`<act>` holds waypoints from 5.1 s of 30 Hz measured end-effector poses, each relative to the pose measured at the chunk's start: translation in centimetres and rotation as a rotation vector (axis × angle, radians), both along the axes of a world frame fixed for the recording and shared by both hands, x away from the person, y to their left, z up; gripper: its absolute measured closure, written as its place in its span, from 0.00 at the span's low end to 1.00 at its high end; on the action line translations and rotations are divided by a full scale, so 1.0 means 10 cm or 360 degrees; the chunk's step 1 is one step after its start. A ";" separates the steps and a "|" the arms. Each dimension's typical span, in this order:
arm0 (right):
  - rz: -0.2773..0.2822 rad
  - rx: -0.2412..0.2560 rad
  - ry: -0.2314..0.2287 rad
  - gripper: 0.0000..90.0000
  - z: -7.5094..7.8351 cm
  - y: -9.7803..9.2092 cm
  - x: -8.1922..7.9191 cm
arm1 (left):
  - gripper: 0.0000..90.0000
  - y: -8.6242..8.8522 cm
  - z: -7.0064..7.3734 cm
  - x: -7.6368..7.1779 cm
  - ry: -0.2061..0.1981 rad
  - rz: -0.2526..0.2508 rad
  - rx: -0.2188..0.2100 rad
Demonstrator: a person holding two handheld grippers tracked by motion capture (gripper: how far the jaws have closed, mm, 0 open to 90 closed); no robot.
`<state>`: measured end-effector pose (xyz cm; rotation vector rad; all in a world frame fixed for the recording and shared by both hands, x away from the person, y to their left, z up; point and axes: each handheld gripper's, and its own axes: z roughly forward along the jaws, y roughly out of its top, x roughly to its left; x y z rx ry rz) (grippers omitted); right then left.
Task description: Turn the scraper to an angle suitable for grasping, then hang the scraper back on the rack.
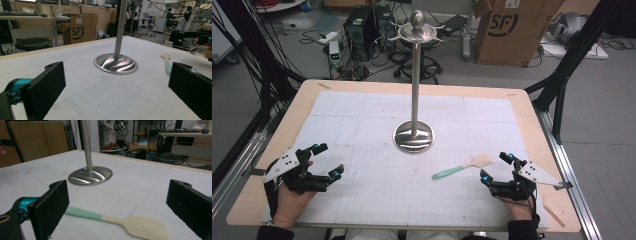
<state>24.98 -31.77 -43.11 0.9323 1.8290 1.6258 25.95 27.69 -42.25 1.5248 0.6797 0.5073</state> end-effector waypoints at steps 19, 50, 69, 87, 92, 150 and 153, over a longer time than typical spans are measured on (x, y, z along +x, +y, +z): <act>0.0137 -0.0188 0.0223 0.53 0.23 0.19 0.28 | 0.02 0.03 -0.04 0.00 0.0047 0.0032 0.0047; 0.0062 -0.0561 0.0829 1.00 -0.02 0.34 1.04 | 0.02 0.07 -0.08 -0.09 0.0101 0.0048 0.0121; 0.0041 -0.0758 0.0831 1.00 -0.05 0.41 1.06 | 0.02 0.07 -0.08 -0.11 0.0093 0.0048 0.0136; 0.0035 -0.0630 0.0919 1.00 -0.07 0.19 0.64 | 0.02 -0.07 -0.08 0.00 0.0096 -0.0009 0.0148; 0.0036 -0.0619 0.0925 1.00 -0.07 0.16 0.50 | 0.02 -0.10 -0.08 0.02 0.0087 -0.0016 0.0146; 0.0710 -0.1057 0.0951 0.01 0.56 0.61 0.42 | 0.02 -0.11 -0.08 0.04 0.0099 0.0006 0.0131; 0.0715 -0.1065 0.0994 0.01 0.53 0.64 0.46 | 0.02 -0.11 -0.08 0.05 0.0108 -0.0001 0.0130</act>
